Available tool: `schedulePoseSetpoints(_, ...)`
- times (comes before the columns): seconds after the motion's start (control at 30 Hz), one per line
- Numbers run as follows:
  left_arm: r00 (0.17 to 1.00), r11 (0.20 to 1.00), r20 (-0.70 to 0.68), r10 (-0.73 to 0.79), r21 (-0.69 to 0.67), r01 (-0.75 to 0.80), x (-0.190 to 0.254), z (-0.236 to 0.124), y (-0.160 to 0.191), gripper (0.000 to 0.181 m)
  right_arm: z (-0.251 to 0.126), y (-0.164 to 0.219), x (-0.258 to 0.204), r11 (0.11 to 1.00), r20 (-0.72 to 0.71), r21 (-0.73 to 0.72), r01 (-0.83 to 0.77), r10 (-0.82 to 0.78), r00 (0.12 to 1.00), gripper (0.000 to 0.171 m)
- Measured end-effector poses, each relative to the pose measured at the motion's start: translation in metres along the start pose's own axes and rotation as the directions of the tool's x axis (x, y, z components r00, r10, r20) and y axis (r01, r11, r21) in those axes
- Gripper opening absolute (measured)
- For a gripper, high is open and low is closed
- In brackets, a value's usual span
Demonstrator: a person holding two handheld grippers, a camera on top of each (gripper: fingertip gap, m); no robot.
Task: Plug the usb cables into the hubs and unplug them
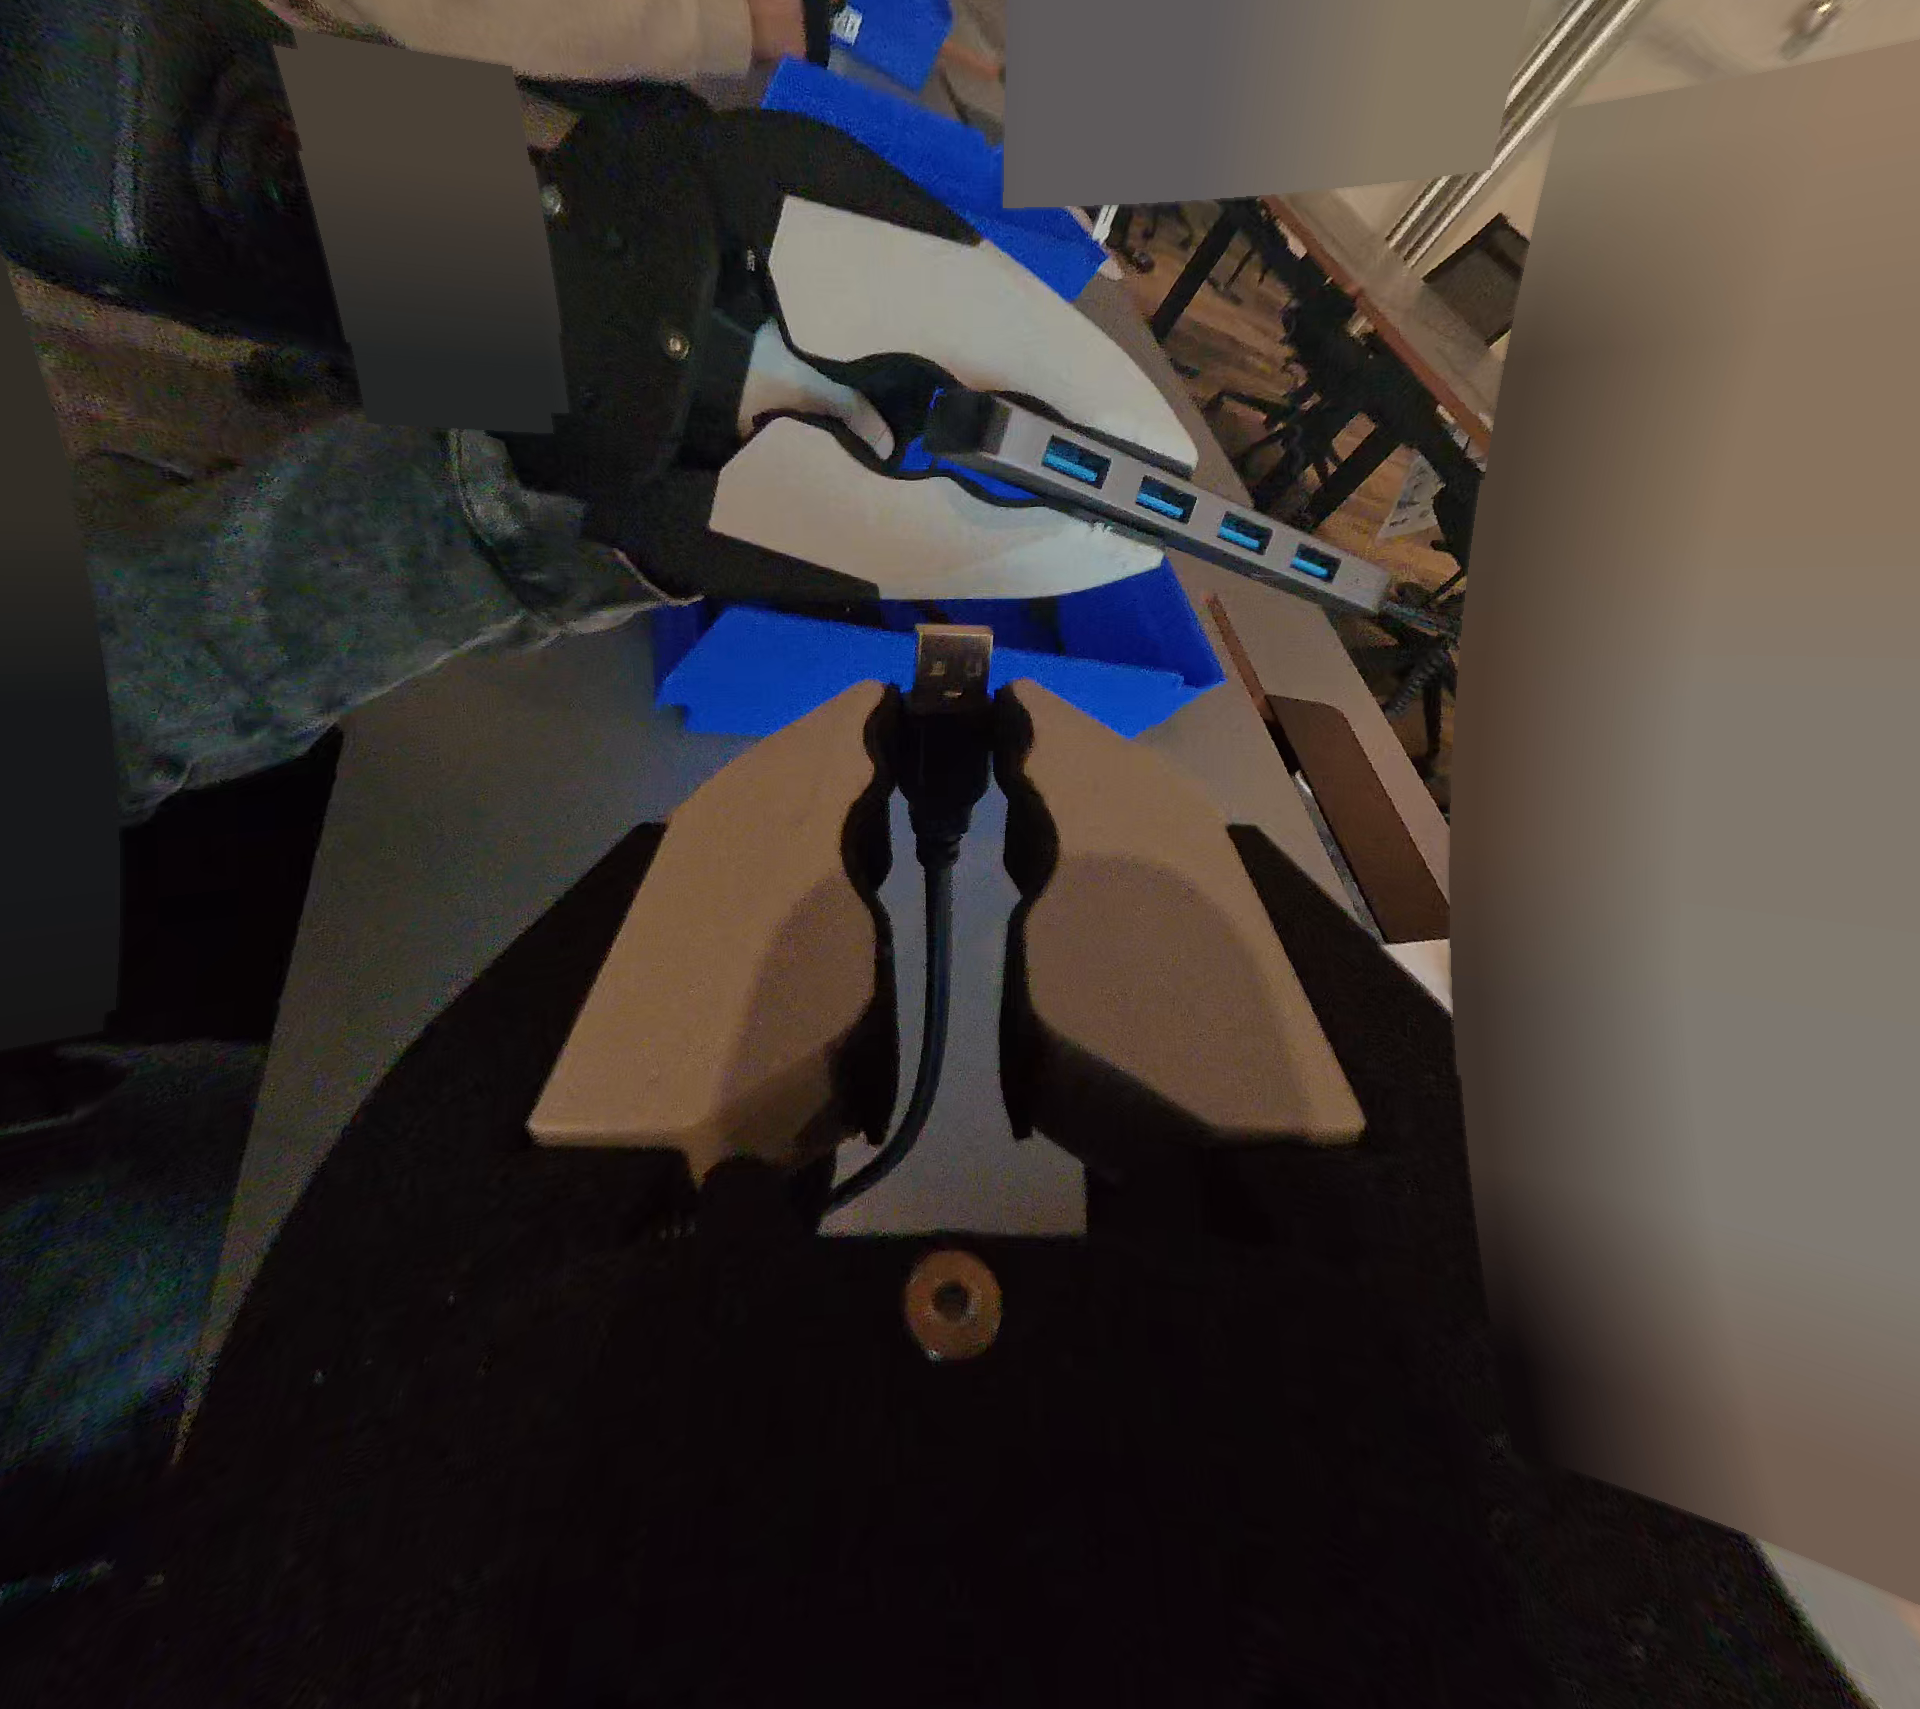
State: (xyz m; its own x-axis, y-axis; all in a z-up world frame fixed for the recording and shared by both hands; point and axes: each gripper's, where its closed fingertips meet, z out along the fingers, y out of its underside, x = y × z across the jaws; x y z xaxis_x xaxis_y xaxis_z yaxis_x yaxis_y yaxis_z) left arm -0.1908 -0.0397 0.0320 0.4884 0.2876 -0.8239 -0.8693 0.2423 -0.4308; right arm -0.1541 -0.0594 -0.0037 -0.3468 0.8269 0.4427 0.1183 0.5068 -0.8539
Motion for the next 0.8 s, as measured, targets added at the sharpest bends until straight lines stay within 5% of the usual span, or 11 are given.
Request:
schedulePoseSetpoints(0.5,0.951,0.963,-0.153,0.269,0.023,-0.269,0.042,0.005,-0.009,0.012,-0.029,0.028,0.008,0.947,0.182,-0.293,0.133,-0.082,0.98,0.016)
schedulePoseSetpoints(0.8,0.967,0.981,-0.166,0.191,0.073,-0.181,0.049,0.01,-0.022,0.012,-0.042,0.023,0.007,0.977,0.148,-0.174,0.121,-0.095,0.984,0.016)
